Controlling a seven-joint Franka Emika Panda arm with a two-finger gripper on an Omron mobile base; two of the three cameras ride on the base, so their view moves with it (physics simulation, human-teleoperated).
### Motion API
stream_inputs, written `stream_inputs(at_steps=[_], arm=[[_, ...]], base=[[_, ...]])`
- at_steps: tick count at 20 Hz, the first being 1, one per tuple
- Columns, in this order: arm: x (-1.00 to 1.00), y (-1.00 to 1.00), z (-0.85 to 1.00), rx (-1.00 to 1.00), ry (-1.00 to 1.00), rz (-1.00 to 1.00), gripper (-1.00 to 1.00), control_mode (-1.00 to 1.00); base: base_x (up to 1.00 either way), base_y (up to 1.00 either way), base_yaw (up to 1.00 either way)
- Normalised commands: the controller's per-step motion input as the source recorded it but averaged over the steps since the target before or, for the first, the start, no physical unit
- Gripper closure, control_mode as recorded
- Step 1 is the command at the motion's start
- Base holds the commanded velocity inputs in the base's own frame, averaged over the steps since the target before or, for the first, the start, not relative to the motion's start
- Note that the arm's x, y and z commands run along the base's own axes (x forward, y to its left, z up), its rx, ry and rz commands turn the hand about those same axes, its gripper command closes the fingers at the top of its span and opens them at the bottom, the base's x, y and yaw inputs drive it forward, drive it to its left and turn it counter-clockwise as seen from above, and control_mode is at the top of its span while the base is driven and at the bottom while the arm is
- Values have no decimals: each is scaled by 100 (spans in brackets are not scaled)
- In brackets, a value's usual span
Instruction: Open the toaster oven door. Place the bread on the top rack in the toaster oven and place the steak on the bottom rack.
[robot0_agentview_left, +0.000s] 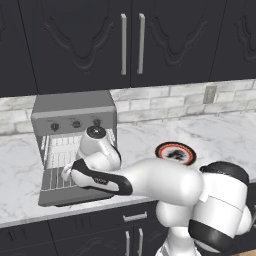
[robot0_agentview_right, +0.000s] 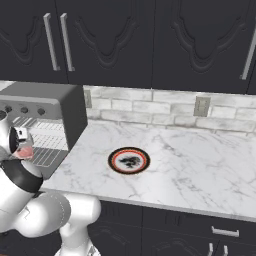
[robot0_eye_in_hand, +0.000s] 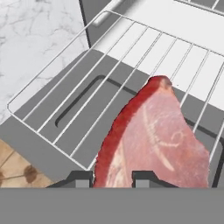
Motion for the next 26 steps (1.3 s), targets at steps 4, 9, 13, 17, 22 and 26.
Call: stream_inputs(at_steps=[4, 9, 13, 17, 22, 26], arm=[[9, 0, -23, 0, 0, 2, 100, -100], [0, 0, -22, 1, 0, 1, 100, -100], [0, 0, -20, 0, 0, 1, 100, -100], [0, 0, -18, 1, 1, 0, 100, -100], [0, 0, -13, 0, 2, 1, -100, -100], [-9, 0, 5, 0, -2, 0, -100, -100]], base=[[0, 0, 0], [0, 0, 0], [0, 0, 0], [0, 0, 0], [0, 0, 0], [0, 0, 0]])
